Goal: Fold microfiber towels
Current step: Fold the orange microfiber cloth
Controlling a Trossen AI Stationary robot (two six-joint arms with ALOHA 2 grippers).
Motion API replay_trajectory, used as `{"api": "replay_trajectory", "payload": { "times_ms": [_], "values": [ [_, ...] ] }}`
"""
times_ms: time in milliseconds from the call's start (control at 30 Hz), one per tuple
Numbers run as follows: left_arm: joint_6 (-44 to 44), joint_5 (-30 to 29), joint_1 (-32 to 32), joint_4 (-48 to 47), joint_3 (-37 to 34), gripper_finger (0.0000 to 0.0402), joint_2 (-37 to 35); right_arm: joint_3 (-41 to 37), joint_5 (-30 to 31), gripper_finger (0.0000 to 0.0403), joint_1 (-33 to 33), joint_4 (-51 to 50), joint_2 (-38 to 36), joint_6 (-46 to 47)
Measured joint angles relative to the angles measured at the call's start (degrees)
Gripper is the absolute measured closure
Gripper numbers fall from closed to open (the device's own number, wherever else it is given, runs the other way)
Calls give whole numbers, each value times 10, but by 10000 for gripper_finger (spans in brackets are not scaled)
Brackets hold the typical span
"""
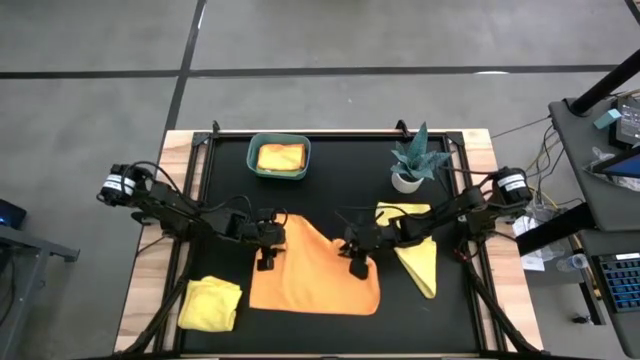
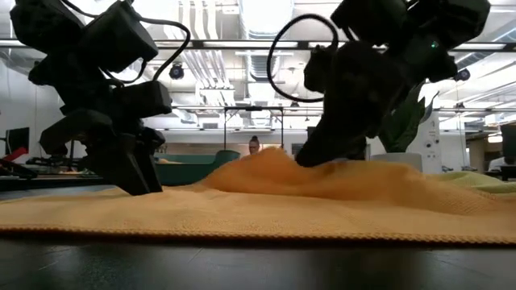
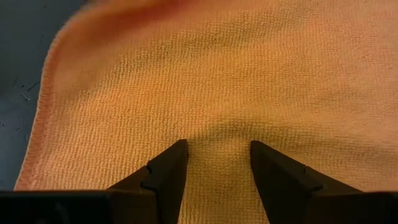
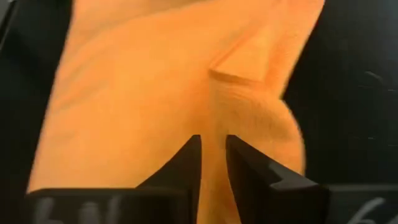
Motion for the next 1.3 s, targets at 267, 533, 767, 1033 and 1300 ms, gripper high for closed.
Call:
{"api": "replay_trajectory", "payload": {
  "times_ms": [267, 533, 767, 1033, 1300],
  "values": [
    [0, 0, 0, 1, 0, 238, 0, 0, 16, 369, 35, 8, 1, -12],
    [0, -1, 0, 2, 0, 238, 0, 0, 161, 365, 8, -75, -24, -22],
    [0, -1, 0, 2, 0, 238, 0, 0, 201, 383, -56, -173, -23, -38],
    [0, 0, 0, 2, -1, 238, 0, 0, 131, 394, -76, -169, -18, -73],
    [0, 0, 0, 4, -1, 238, 0, -1, 11, 394, -34, -50, -7, -79]
  ]
}}
